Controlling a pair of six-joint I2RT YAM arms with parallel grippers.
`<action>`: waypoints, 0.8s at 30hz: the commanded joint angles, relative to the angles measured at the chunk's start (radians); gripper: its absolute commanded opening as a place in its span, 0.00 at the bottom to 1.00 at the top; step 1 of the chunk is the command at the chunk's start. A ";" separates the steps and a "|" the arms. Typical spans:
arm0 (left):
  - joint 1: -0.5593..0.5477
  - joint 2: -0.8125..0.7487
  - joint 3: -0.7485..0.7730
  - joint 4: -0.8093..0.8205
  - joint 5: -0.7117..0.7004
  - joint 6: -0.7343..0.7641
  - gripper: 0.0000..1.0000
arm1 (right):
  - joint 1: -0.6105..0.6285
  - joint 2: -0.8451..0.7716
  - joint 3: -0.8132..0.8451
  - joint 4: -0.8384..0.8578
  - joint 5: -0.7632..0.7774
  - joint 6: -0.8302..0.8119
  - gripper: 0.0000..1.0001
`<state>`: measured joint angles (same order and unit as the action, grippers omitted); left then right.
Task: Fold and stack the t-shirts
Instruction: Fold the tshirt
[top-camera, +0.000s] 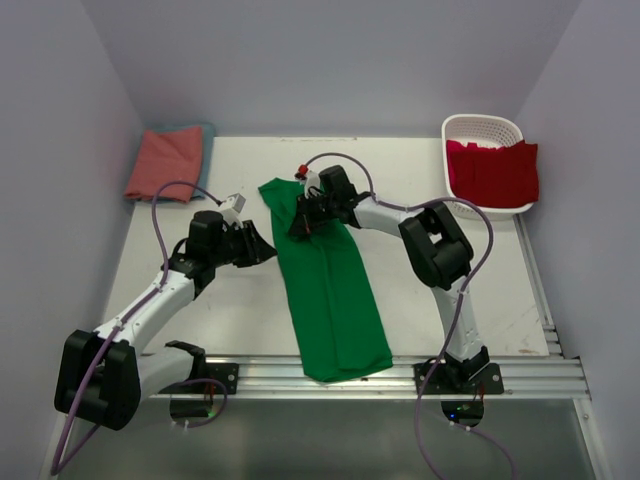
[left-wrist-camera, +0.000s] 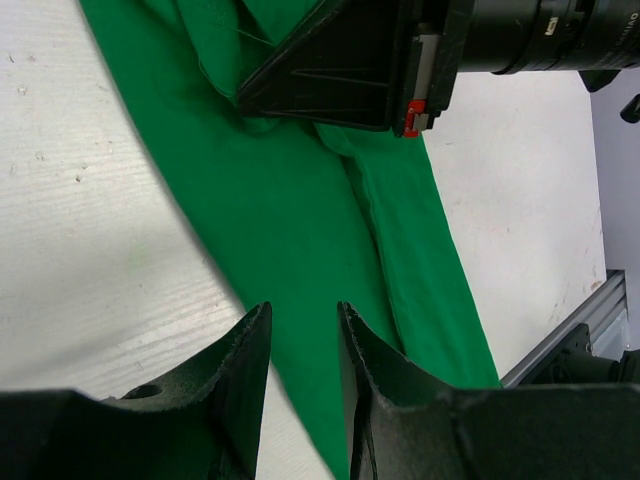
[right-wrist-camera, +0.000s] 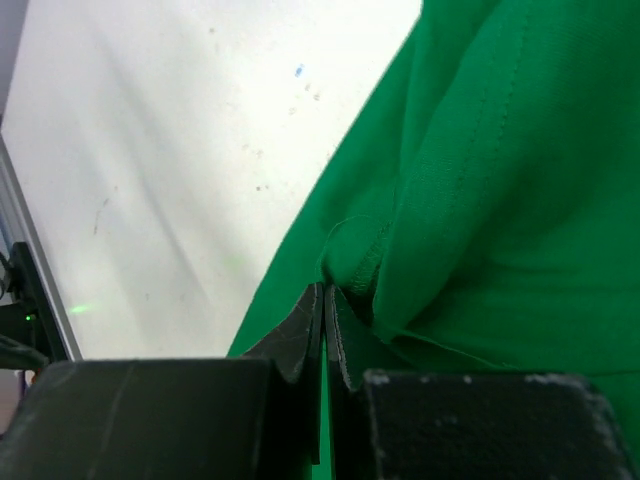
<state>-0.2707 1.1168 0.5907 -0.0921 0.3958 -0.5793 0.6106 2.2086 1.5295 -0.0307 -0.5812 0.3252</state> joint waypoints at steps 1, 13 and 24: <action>-0.004 -0.002 -0.002 0.029 -0.011 0.029 0.36 | 0.008 -0.084 0.009 0.069 -0.060 0.005 0.00; -0.004 -0.014 0.014 0.008 -0.040 0.035 0.36 | 0.006 -0.072 0.058 0.042 -0.103 0.015 0.00; -0.004 0.095 0.099 0.064 -0.071 0.018 0.37 | 0.008 -0.177 0.052 -0.165 0.243 -0.061 0.85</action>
<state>-0.2707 1.1732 0.6106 -0.0929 0.3458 -0.5800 0.6151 2.1494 1.5780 -0.1257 -0.5060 0.2867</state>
